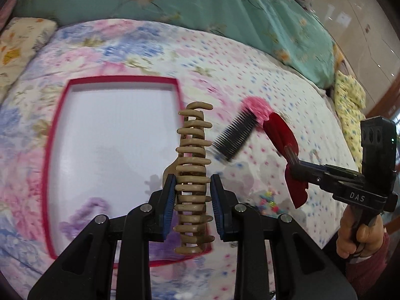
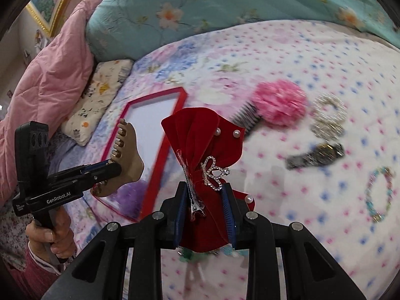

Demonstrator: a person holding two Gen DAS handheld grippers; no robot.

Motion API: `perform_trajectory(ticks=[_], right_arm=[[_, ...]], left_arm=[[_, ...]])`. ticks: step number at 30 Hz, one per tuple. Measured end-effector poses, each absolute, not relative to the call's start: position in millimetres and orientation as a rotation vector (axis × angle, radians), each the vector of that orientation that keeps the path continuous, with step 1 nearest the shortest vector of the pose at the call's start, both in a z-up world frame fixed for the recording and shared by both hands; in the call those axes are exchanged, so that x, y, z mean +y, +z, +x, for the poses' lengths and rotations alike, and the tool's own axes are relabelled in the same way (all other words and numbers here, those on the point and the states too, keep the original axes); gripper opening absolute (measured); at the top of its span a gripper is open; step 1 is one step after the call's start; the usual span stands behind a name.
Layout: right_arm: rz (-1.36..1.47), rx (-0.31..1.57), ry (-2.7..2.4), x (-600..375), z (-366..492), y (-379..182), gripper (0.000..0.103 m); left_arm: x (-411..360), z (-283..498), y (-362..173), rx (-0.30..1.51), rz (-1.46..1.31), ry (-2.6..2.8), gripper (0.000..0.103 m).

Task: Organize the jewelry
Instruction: 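Carry the claw clip and red bow over the box and lower them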

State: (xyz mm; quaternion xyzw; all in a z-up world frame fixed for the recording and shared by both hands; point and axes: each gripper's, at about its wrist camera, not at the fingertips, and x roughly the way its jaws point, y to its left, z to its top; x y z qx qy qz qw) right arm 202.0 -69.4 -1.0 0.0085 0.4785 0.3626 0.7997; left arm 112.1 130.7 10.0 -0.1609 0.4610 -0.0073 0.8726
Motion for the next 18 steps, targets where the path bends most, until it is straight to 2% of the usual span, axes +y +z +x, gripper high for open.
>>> perform_trajectory(ticks=[18], right_arm=[[-0.059, 0.996, 0.873, 76.7, 220.5, 1.2, 0.027]], left_arm=[[219.8, 123.3, 8.3, 0.915, -0.379, 0.132, 0.025]])
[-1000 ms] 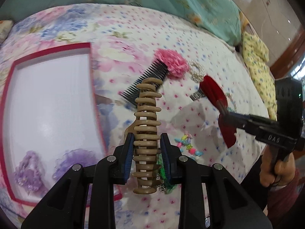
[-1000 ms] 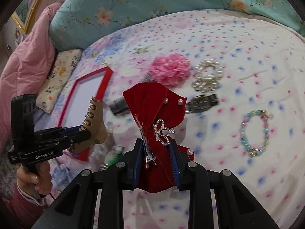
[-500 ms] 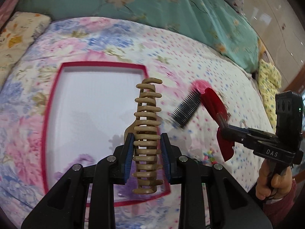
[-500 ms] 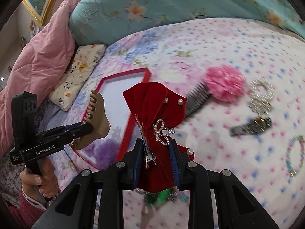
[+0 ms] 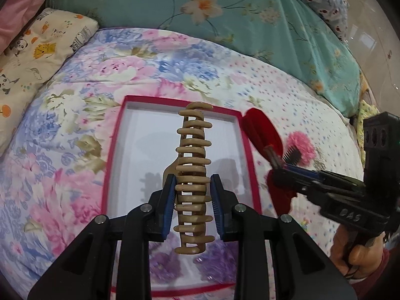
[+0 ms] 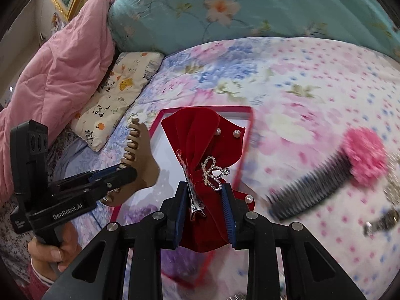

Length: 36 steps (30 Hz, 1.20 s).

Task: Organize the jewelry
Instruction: 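Carry the claw clip and red bow over the box and lower them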

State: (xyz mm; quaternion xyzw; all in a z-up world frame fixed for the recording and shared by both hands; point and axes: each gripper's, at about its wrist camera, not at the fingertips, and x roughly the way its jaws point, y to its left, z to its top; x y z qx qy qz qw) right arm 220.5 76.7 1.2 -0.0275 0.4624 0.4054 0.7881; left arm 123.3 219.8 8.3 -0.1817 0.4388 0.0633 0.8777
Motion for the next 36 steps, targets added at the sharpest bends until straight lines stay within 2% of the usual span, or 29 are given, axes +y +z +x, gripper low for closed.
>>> perform_trajectory(ticks=[15, 36], right_arm=[[-0.188, 1.033, 0.773, 153.6, 262.9, -48.3, 0.027], [-0.113, 1.086, 0.814, 161.3, 277.7, -65.2, 0.033]], left_arm=[[260.8, 177.1, -27.8, 0.983, -0.349, 0.209, 0.025], [260.6, 196.3, -46.9, 1.025, -0.338, 0.240, 0.026]])
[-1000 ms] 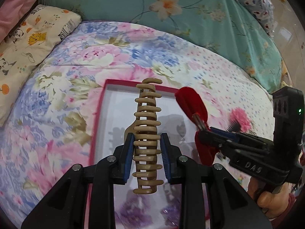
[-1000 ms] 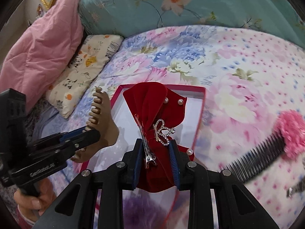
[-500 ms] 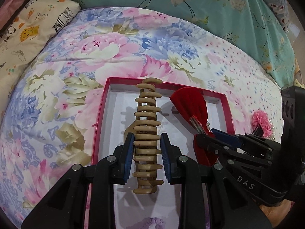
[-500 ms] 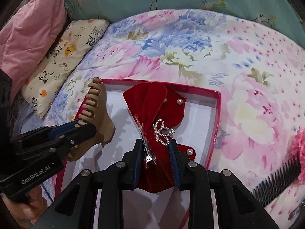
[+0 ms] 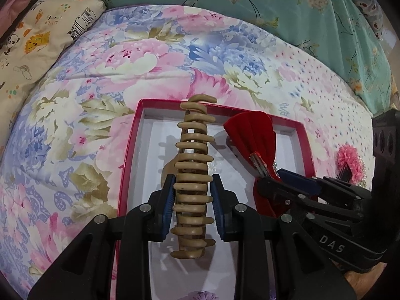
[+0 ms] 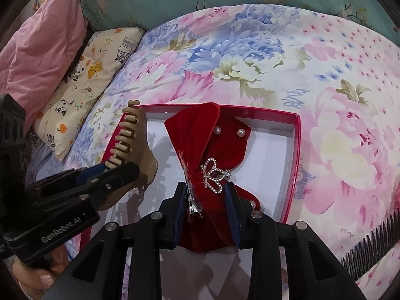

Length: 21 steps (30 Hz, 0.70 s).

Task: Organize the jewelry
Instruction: 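Carry the claw clip and red bow over the box and lower them, then open both tools to release the claw clip and bow in the box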

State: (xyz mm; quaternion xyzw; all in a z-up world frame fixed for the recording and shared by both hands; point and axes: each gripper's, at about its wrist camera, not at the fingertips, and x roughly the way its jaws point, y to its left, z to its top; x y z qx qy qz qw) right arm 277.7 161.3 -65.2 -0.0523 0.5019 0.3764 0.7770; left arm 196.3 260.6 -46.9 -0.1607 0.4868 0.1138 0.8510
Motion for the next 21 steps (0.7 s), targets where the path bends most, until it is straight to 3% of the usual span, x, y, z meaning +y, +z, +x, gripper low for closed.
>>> perform_trajectory(ticks=[5, 12, 19, 21], right_arm=[[-0.095, 1.087, 0.813, 158.1, 279.0, -62.2, 0.040], [-0.068, 1.085, 0.824, 150.8, 278.0, -53.9, 0.045], [-0.018, 1.037, 0.841, 130.1, 267.9, -27.7, 0.045], [0.002, 1.018, 0.844, 118.9, 264.5, -19.1, 0.051]], left_arm=[[261.6, 196.8, -47.5, 1.033, -0.337, 0.237, 0.027], [261.4, 195.5, -44.7, 1.034, -0.337, 0.247, 0.046], [261.7, 189.6, -34.8, 1.016, -0.353, 0.254, 0.050], [260.2, 184.0, -28.6, 0.999, -0.353, 0.260, 0.057]])
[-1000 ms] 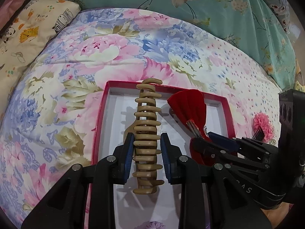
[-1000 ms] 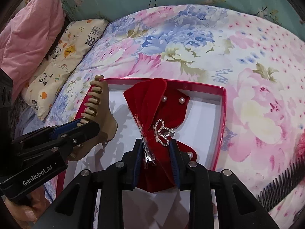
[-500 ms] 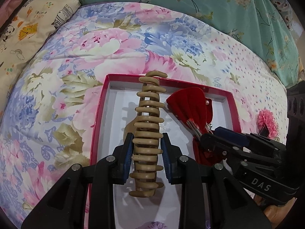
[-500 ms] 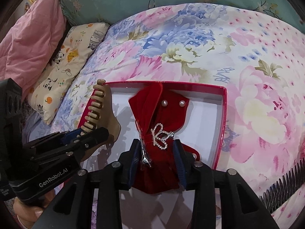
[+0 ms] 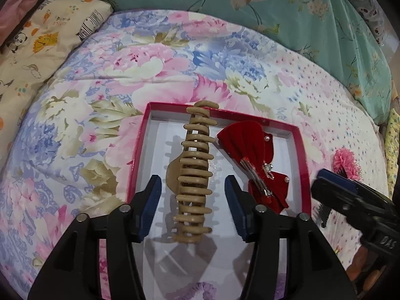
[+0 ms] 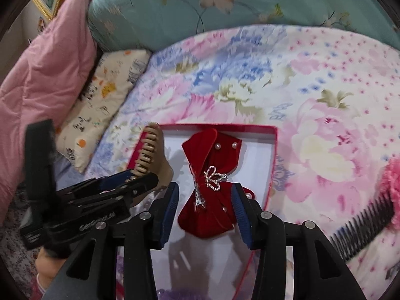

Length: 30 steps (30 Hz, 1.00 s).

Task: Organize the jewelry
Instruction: 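Open both tools to release the claw clip and bow in the box, then move the left tool to the black comb while the right tool approaches the pink flower clip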

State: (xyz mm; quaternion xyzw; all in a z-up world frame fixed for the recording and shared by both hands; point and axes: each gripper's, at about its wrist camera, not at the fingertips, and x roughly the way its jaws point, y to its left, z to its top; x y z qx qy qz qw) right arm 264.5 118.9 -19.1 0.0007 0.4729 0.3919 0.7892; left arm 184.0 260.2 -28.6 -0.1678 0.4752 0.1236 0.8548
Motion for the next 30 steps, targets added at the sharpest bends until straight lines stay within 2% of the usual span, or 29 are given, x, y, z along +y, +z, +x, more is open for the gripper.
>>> perform_trajectory(ticks=[14, 30], right_arm=[[0.121, 0.978, 0.735, -1.6, 244.2, 1.4, 0.053], [0.261, 0.986, 0.519, -143.9, 219.8, -14.5, 0.056]], left_arm=[[220.7, 127.8, 7.3, 0.919, -0.374, 0.234, 0.070], [136.4, 107.9, 11.2, 0.954, -0.354, 0.084, 0.070]])
